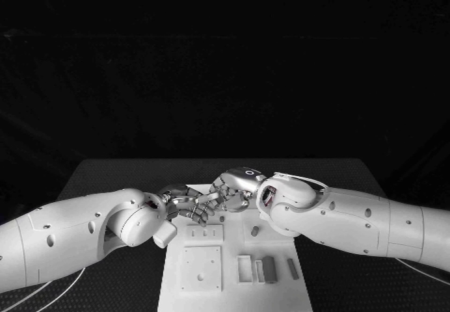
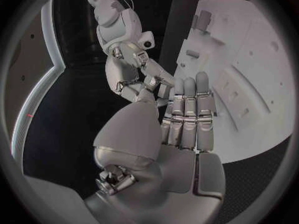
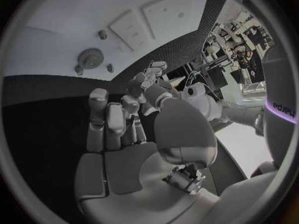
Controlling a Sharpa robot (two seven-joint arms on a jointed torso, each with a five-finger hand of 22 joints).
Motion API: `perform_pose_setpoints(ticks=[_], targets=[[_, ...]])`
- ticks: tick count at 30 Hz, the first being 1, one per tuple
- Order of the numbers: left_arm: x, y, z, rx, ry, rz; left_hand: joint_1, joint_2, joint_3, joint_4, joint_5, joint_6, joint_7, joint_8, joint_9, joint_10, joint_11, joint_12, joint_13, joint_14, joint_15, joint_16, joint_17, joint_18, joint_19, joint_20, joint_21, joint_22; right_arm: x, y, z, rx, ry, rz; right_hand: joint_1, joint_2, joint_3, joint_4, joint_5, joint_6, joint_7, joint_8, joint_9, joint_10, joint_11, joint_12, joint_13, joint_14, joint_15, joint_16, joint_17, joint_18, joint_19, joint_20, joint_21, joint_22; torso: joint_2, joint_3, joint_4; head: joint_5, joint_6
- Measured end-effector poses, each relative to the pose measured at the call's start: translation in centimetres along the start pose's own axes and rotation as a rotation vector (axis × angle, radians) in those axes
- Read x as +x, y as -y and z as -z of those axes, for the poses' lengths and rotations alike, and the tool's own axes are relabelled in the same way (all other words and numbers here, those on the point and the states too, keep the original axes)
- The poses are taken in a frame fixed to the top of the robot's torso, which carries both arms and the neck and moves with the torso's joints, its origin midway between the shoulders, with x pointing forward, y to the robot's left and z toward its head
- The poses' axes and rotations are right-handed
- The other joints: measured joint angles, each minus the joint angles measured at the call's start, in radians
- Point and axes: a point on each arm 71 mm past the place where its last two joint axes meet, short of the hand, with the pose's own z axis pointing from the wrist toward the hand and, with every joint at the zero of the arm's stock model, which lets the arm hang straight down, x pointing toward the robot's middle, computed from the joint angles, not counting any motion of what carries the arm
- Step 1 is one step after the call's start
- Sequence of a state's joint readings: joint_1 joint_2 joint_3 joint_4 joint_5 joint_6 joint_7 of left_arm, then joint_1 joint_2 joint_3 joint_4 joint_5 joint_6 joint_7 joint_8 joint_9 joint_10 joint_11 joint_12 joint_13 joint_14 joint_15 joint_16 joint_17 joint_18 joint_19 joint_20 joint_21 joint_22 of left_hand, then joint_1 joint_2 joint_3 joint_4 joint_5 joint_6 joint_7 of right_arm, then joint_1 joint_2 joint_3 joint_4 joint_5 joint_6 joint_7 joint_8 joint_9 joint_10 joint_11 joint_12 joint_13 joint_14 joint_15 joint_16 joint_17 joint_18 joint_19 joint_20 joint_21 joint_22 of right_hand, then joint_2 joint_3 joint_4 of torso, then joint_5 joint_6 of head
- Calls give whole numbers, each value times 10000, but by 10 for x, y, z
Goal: Assemble the parts on the task board
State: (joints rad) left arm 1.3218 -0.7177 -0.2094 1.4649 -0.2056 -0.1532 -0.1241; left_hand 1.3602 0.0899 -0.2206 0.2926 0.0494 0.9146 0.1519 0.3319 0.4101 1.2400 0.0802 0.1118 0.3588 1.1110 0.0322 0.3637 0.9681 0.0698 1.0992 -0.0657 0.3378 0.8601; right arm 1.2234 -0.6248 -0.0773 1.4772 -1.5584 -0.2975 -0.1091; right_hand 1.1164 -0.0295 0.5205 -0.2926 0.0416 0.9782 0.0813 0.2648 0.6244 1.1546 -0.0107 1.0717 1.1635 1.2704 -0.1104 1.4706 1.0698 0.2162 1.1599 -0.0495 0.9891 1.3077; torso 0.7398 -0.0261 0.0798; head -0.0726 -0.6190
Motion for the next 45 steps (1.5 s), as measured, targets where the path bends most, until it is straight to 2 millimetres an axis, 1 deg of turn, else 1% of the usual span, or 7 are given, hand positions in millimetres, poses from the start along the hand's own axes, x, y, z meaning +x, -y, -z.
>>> perform_pose_setpoints(ticks=[6,11,22,30,37,39,45], targets=[[0,-1,0,-37,35,-5,437,71,29,6,0,130,-60,6,23,71,-69,0,114,0,0,2,0,0,1,1,0,57,1,-1,-1,4,-15,-22,0,0,-1,-1,0,0,0,0,0,1,0,0,-1,35,-6,0,0,-1,-4,-40,0,0,3,7,0,-3,-17],[-1,-1,0,-60,94,-13,791,51,630,-5,0,364,-152,124,74,252,-177,0,259,75,-75,119,64,-2,130,-59,1,137,2,-1,-1,-11,-20,-49,0,0,-2,-3,0,0,0,0,0,1,1,0,-1,35,-6,0,0,-2,-4,-40,0,0,5,12,0,-7,-30],[-1,-2,0,-109,135,-27,807,51,867,18,0,484,-199,166,109,375,-199,0,387,111,-111,188,104,-5,182,-108,2,242,2,-4,0,-53,-25,-95,-14,-14,-3,-3,0,-1,1,-7,-4,0,1,0,8,33,-4,0,0,-2,-5,-38,0,0,9,19,-10,12,-58],[-1,-3,0,-188,131,-46,138,-299,1021,29,0,518,-234,165,95,376,-199,-75,496,111,-111,188,138,-4,182,-108,2,345,4,-6,-1,-66,-38,-100,-27,-27,-14,-13,0,-2,2,-10,-5,1,1,0,7,30,-1,0,0,-3,-5,-36,0,0,9,20,-13,12,-67],[-1,-4,0,-273,152,-157,-398,-796,1548,12,8,615,-259,160,65,489,-235,-160,646,111,-111,188,152,-4,206,-130,-45,444,5,-7,-1,-77,-55,-121,-41,-41,-14,-14,0,-2,2,-11,-6,0,1,0,7,26,3,0,-1,-3,-5,-34,0,0,9,20,-11,0,-89],[-1,-4,0,-293,169,-198,-466,-864,1751,6,257,650,-294,160,45,539,-283,-160,704,146,-145,189,153,-3,220,-143,-45,480,5,-7,-1,-83,-58,-124,-41,-41,-14,-14,0,-2,2,-39,-7,1,1,0,7,25,4,0,-1,-3,-5,-33,0,0,9,19,-10,-6,-105],[-1,-4,0,-349,229,-320,-614,-1154,2080,-11,2070,825,-326,164,10,664,-302,-200,925,182,-182,273,180,-2,271,-164,-45,642,6,-10,-1,-139,-45,-133,-42,-42,-15,-14,-1,-3,3,-68,-11,1,1,0,6,15,15,0,0,-3,-5,-31,0,0,11,16,-4,-10,-137]])
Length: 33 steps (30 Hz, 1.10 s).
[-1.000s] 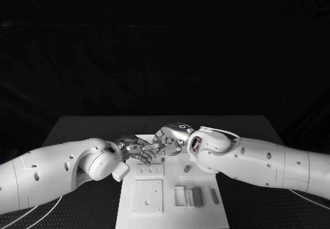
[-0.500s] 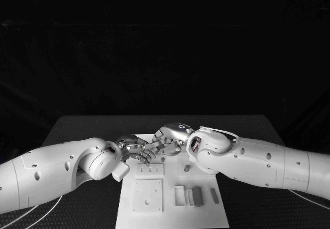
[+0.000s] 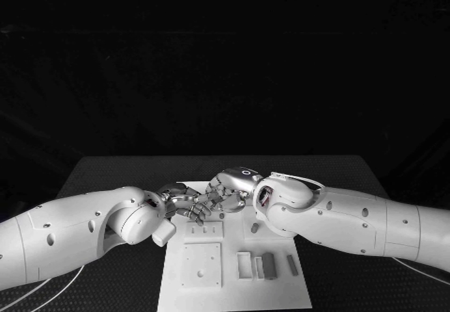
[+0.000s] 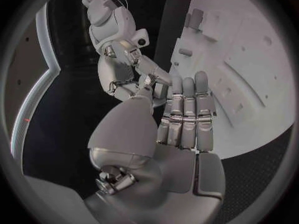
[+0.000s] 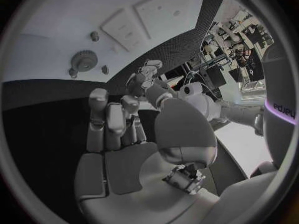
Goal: Assemble the parts on the task board
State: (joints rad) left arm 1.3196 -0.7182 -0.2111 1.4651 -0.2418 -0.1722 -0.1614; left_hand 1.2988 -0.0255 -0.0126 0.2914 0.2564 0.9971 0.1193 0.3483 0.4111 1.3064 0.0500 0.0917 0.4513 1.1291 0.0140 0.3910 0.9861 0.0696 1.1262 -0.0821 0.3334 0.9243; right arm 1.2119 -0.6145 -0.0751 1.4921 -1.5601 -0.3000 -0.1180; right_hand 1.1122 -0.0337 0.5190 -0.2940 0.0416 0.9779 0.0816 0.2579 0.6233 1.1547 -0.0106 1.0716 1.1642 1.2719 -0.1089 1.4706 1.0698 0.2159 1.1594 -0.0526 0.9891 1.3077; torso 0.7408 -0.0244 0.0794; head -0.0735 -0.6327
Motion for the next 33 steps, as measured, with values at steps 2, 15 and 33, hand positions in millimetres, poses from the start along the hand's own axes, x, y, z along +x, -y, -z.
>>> perform_pose_setpoints(ticks=[2,15,33], targets=[[0,0,0,-13,12,-32,-30,-107,58,-28,531,19,-19,0,0,19,-19,-39,83,0,0,43,6,2,0,0,0,61,0,0,0,-4,-1,3,-12,-12,0,0,0,0,0,0,0,0,0,0,0,14,-14,0,0,0,0,1,0,0,0,0,0,1,-12],[1,1,-1,-83,76,-147,49,-284,248,-27,1996,161,-91,0,-1,126,-89,-39,384,71,-72,156,110,2,73,-69,-41,288,1,-1,0,7,5,81,28,-77,-1,-1,0,0,0,36,-1,0,1,0,-1,30,-27,0,0,0,19,14,0,0,0,3,-8,-3,-40],[-1,-1,-1,-117,216,-137,447,-441,927,-41,2461,431,-182,516,119,478,-315,575,1015,341,-305,934,708,4,376,-269,387,1181,3,0,-2,1,7,244,-22,-127,-3,0,48,0,0,33,7,1,1,0,6,23,-17,0,-8,-2,19,-23,0,0,1,0,3,-10,-100]])
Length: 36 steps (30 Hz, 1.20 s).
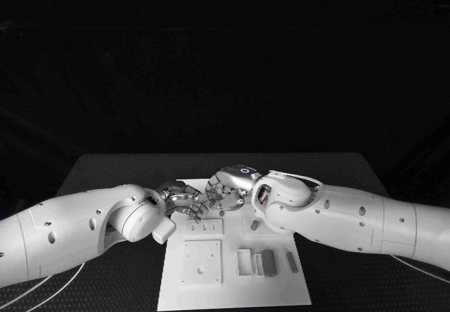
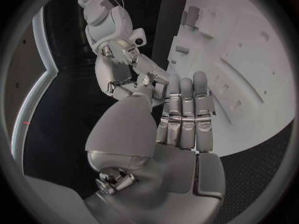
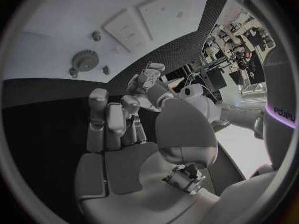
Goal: Assemble the parts on the task board
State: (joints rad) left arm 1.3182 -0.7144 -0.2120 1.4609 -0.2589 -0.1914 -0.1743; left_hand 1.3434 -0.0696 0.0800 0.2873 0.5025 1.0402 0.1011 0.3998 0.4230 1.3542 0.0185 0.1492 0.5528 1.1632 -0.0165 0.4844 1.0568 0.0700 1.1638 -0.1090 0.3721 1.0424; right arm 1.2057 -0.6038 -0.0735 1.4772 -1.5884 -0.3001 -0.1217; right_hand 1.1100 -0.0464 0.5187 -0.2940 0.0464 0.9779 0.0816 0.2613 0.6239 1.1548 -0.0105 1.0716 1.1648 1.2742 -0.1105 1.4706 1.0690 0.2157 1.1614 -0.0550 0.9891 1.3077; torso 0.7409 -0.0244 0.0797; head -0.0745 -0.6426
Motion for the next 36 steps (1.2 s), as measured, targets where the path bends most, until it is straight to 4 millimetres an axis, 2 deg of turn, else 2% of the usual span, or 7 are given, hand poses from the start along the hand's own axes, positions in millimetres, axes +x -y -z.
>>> perform_pose_setpoints(ticks=[16,24,27,29,31,33,36], targets=[[0,-1,0,10,85,60,304,42,549,-383,-1,1,-2,159,-12,-125,-42,279,183,-37,-35,190,3,5,-42,-38,9,306,1,2,-1,-8,0,116,40,41,-1,0,-1,0,0,-33,-6,0,0,0,-1,-9,9,0,0,0,-2,4,0,0,0,-4,-9,-16,-13],[0,-1,0,16,103,144,437,117,1003,-1157,-349,-8,1,257,-14,-159,-76,521,282,-39,-34,344,-11,-2,-42,-37,9,550,2,2,-1,3,1,134,40,41,-1,0,-1,-1,0,-2,-10,0,0,0,-1,-2,2,0,0,0,-4,9,0,0,0,-4,-3,-21,-31],[0,-1,0,21,110,164,98,392,983,-1401,-514,-12,-1,259,-35,-159,-76,625,282,-39,-33,448,-81,-4,-14,-64,4,688,2,3,-1,13,2,135,40,41,-1,0,-1,-1,0,0,-6,0,0,0,-2,11,-11,0,0,0,-14,21,0,0,0,-4,-3,-21,-40],[-1,-1,0,17,125,172,-2274,660,2418,-3531,-653,-13,-1,487,-128,-159,-76,859,261,-56,-50,645,-252,-7,175,-85,-203,1006,2,3,-1,14,2,133,40,40,-1,0,-1,-1,0,1,1,0,0,0,-2,11,-11,0,-5,-1,-9,26,0,0,-1,-1,-5,-21,-42],[-1,-1,0,17,139,178,-3195,676,3566,-4840,-731,-13,-1,610,-169,-159,-76,897,219,-56,-53,696,-304,-14,276,-92,-250,1121,2,3,-1,2,4,129,40,41,-1,0,-2,-1,0,1,0,0,0,0,-2,11,-10,0,-6,0,0,35,0,0,-1,0,-8,-21,-42],[-1,-1,0,17,153,186,-3661,673,4120,-5394,-975,-13,-1,679,-188,-159,-76,927,210,-56,-53,735,-328,-79,361,-145,-268,1223,3,3,-1,6,4,130,40,40,-1,0,-2,0,0,3,3,0,0,0,-2,12,-10,0,-6,-1,0,35,0,0,-1,0,-9,-20,-42],[-2,-1,0,42,180,196,-3784,753,4315,-5590,-1374,-13,-1,751,-201,-158,-76,976,210,-55,-53,802,-329,-89,393,-176,-268,1305,4,5,-1,57,-28,133,39,42,-1,0,-2,0,0,41,24,1,1,0,-2,24,2,0,-43,0,1,37,0,0,-1,0,-9,-20,-36]])
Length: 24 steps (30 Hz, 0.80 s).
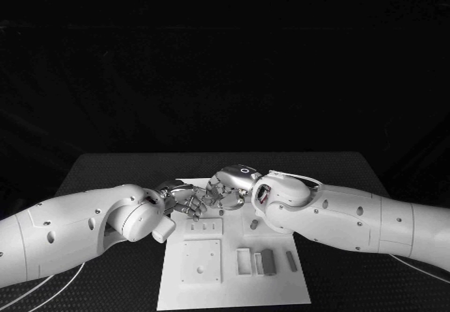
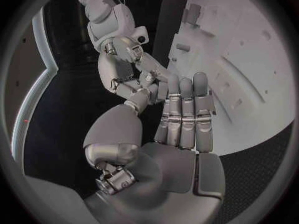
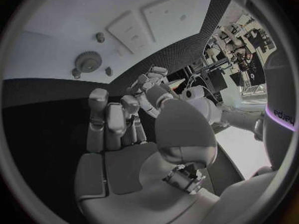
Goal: Assemble the parts on the task board
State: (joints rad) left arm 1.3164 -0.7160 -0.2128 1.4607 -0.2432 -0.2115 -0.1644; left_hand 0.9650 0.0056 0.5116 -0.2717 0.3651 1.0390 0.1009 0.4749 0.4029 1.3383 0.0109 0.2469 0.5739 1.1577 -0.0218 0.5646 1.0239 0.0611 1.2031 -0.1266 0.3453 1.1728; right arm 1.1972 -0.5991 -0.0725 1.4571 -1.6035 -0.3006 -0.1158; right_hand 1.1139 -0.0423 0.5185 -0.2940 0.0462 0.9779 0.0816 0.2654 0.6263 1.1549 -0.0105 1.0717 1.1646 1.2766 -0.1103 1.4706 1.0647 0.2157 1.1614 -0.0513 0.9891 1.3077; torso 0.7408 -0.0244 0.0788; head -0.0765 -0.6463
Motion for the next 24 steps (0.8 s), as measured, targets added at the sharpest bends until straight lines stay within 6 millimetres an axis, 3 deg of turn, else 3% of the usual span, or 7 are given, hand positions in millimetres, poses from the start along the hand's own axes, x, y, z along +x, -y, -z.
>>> perform_pose_setpoints(ticks=[3,8,24], targets=[[0,4,0,124,-7,11,-14,-13,63,-55,-413,2,1,128,78,1,-2,8,0,0,1,1,-8,-1,1,0,0,67,3,2,1,68,-98,9,25,25,-40,45,3,99,78,15,-14,2,1,0,0,1,1,0,-28,0,1,1,0,0,0,-1,0,4,10],[-1,6,1,267,-18,10,-15,-14,221,-103,-976,3,1,118,92,-28,-30,45,0,0,0,40,-27,-1,36,34,-64,140,6,5,2,162,-238,13,-175,-174,-66,71,3,54,128,-65,-39,15,14,0,-1,2,1,0,-99,1,3,3,1,0,0,2,-1,5,12],[-6,6,1,243,150,-98,9,79,219,-104,-1070,-28,-31,56,134,-41,-43,46,1,0,1,39,-43,-1,35,36,-114,160,6,14,8,362,-320,23,-268,-267,-37,100,3,43,140,-121,-48,16,15,0,-1,1,3,0,-127,1,16,19,0,0,1,12,5,4,-19]])
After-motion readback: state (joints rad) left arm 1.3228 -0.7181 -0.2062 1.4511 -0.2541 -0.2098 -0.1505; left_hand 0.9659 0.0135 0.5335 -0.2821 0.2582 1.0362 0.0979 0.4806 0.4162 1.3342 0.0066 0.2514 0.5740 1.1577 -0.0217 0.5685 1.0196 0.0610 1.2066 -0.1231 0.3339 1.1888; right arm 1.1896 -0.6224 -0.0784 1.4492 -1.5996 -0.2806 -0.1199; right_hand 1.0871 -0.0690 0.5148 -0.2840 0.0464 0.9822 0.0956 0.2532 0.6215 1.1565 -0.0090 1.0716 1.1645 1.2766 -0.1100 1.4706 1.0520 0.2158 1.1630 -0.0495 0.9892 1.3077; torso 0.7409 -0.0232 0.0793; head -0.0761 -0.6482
